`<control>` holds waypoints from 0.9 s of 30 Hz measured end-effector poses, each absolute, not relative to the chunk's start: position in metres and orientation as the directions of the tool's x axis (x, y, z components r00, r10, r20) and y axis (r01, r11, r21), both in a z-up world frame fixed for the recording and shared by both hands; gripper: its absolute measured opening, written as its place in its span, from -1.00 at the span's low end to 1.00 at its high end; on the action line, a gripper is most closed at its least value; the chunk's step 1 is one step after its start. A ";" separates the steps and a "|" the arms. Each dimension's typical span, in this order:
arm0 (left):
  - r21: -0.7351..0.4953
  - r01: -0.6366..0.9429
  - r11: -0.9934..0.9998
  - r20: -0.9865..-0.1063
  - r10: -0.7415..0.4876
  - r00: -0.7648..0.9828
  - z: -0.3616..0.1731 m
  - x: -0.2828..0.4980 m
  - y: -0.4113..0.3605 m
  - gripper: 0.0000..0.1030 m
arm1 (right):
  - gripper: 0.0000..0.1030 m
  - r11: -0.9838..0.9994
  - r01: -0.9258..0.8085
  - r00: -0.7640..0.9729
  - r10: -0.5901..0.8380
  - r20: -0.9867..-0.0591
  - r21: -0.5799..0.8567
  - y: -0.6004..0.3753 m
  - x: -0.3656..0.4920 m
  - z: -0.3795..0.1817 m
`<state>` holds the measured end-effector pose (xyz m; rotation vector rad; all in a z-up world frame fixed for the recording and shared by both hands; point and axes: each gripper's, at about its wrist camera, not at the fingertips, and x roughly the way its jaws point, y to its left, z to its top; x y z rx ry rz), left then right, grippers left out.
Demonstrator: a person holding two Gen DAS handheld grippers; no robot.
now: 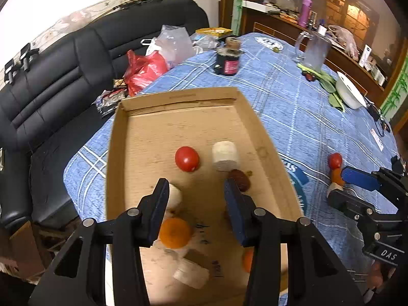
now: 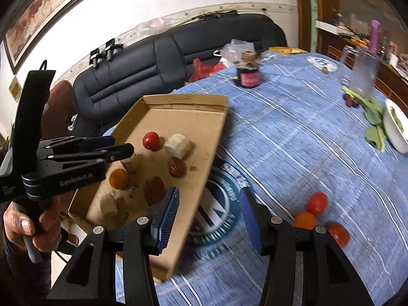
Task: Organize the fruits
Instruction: 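Withdraw both open tools from the tray back over the table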
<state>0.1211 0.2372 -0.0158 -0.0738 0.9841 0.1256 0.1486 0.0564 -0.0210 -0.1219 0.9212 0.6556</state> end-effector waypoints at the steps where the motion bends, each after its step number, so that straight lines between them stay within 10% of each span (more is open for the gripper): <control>1: -0.005 -0.134 0.991 -0.834 0.070 0.548 -0.015 0.121 0.234 -0.16 | -0.02 0.807 -0.565 0.431 0.467 -0.772 0.173 0.050 0.147 -0.021; 27: -0.066 0.107 0.992 -0.851 -0.112 0.512 -0.019 0.121 0.116 -0.17 | -0.01 0.904 -0.383 0.482 0.372 -0.793 0.191 -0.073 0.141 -0.046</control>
